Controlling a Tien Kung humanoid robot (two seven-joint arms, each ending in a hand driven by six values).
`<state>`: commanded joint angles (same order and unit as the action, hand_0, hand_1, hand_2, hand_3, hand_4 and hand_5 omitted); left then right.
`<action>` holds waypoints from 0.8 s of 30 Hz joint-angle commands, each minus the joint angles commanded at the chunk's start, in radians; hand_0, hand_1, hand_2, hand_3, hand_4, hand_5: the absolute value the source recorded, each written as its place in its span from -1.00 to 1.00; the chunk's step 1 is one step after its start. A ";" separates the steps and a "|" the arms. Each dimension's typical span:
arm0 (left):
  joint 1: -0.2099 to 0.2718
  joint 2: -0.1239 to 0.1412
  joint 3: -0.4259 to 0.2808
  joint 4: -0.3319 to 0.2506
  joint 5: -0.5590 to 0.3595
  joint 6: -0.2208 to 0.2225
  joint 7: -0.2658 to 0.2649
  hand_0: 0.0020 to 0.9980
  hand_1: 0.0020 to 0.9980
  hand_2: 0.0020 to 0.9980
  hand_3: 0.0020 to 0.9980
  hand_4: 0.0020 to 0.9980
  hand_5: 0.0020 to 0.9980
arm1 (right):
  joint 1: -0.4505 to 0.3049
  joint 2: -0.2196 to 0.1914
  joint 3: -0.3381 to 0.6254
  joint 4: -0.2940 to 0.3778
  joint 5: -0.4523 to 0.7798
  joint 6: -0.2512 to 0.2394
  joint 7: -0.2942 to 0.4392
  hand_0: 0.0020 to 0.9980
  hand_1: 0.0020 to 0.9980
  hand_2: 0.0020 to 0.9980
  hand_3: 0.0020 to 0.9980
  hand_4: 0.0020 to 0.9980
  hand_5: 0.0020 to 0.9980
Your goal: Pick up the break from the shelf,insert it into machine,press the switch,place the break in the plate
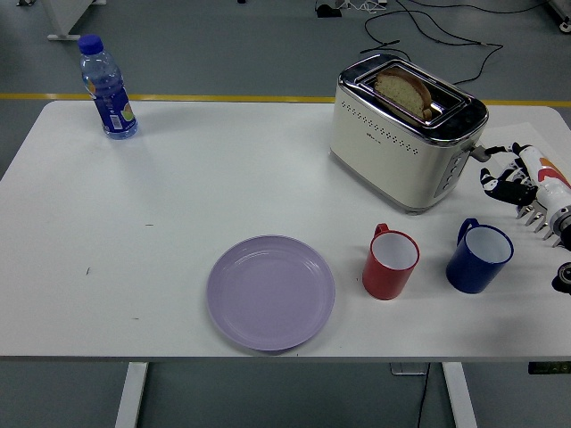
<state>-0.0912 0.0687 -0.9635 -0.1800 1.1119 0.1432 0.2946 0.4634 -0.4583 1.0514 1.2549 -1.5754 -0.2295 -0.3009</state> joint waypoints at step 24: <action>-0.002 -0.001 0.000 0.000 -0.001 0.000 0.000 0.30 0.14 0.20 0.20 -0.39 0.94 | 0.015 0.022 -0.055 -0.044 0.005 0.002 -0.005 -0.82 -0.70 -0.45 0.49 0.15 -0.37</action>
<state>-0.0935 0.0679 -0.9631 -0.1800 1.1106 0.1429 0.2941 0.4779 -0.4363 0.9968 1.2107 -1.5709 -0.2273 -0.3060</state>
